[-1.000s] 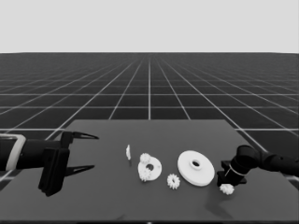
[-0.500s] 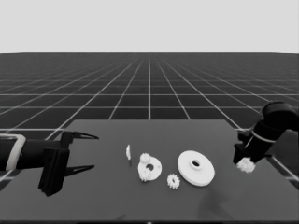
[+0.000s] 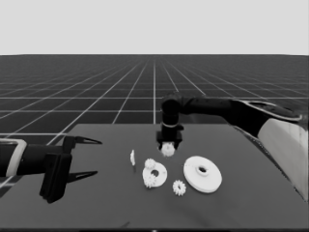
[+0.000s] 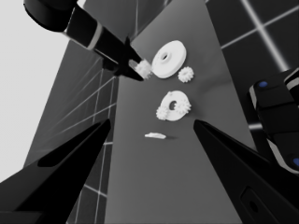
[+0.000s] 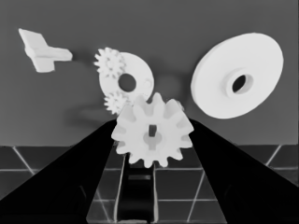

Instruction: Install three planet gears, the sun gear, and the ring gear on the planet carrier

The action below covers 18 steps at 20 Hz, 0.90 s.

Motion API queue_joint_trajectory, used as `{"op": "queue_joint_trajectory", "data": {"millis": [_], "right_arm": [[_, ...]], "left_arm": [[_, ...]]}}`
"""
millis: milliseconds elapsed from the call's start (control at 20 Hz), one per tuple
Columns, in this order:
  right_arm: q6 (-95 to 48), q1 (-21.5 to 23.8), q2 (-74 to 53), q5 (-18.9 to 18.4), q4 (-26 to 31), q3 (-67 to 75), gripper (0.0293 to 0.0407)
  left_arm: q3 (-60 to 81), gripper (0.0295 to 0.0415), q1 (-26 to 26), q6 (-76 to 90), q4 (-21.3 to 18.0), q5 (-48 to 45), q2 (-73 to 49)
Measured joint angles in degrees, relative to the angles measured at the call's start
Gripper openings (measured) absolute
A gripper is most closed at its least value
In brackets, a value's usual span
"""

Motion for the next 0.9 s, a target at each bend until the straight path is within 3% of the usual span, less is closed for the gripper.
{"op": "queue_joint_trajectory", "data": {"millis": [150, 200, 250, 350, 650, 750, 800, 900], "right_arm": [[-1.03, -0.07, 1.35, -0.04, -0.04, -2.31, 0.0312], [-0.91, -7.13, 1.35, 1.87, -8.54, -2.20, 0.0312], [-1.99, -13.41, 1.86, 3.13, -13.60, -4.00, 0.0312], [-4.39, -18.61, 3.03, 4.94, -17.85, -8.04, 0.0312], [-5.95, -20.69, 3.88, 6.20, -19.72, -10.81, 0.0311], [-5.99, -20.75, 3.90, 6.24, -19.77, -10.89, 0.0371], [-6.00, -20.77, 3.91, 6.25, -19.79, -10.91, 0.0380], [-6.01, -20.78, 3.91, 6.26, -19.80, -10.92, 0.0384]], "left_arm": [[0.00, 0.0385, 0.00, 0.00, 0.00, 0.00, 0.00], [0.00, 0.0385, 0.00, 0.00, 0.00, 0.00, 0.00], [0.00, 0.0385, 0.00, 0.00, 0.00, 0.00, 0.00], [0.00, 0.0385, 0.00, 0.00, 0.00, 0.00, 0.00], [0.00, 0.0385, 0.00, 0.00, 0.00, 0.00, 0.00], [0.00, 0.0385, 0.00, 0.00, 0.00, 0.00, 0.00], [0.00, 0.0385, 0.00, 0.00, 0.00, 0.00, 0.00], [0.00, 0.0385, 0.00, 0.00, 0.00, 0.00, 0.00]]}}
